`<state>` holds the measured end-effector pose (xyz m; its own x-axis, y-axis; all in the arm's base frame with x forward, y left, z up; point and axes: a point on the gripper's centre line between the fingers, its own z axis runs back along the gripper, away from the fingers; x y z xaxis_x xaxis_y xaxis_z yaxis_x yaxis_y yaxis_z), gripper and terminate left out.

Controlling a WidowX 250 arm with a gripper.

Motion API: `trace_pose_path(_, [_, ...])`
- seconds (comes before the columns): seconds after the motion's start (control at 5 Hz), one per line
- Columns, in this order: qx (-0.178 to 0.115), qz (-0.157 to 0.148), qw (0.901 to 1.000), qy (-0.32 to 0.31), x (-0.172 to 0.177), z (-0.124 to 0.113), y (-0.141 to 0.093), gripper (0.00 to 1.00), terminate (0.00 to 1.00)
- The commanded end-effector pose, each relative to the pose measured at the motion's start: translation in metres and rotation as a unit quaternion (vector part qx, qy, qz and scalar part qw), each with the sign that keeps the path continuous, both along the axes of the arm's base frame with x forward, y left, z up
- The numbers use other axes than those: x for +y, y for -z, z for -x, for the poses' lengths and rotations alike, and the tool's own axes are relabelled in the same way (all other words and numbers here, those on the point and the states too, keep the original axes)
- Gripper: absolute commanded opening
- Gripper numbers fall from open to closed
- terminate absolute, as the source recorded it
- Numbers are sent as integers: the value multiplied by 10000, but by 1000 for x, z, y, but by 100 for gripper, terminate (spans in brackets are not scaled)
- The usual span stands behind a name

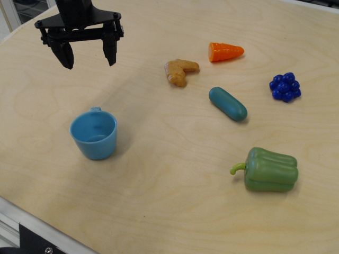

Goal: Put cucumber in cup

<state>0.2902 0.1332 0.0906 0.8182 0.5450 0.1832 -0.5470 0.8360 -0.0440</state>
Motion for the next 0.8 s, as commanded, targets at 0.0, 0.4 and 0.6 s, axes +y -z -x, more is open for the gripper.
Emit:
trace_pose_path(0.0, [0, 0, 10000, 0, 0, 0, 0, 100, 0])
trace_pose_path(0.4, [-175, -231, 9996, -30, -75, -37, -3, 100, 0])
trace_pose_path(0.6, [-276, -29, 9996, 25, -113, -56, 3, 100, 0])
